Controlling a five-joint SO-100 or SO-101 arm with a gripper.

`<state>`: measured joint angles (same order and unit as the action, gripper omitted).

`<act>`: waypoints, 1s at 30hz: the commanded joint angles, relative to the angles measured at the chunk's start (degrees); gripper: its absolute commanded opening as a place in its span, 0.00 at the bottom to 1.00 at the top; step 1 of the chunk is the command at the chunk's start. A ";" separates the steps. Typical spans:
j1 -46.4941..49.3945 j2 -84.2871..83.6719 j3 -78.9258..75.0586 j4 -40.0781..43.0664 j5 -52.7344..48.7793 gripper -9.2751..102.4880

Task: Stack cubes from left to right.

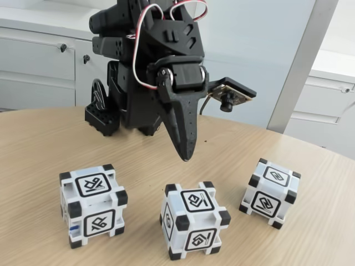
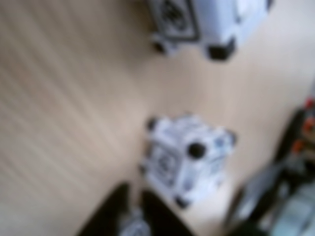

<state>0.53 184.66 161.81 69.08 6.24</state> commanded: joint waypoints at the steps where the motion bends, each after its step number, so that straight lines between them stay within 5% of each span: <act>1: 0.09 3.60 -0.18 -0.26 0.09 0.08; 30: 0.18 3.69 -0.79 -0.18 -2.99 0.08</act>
<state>0.53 184.66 161.81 69.08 3.78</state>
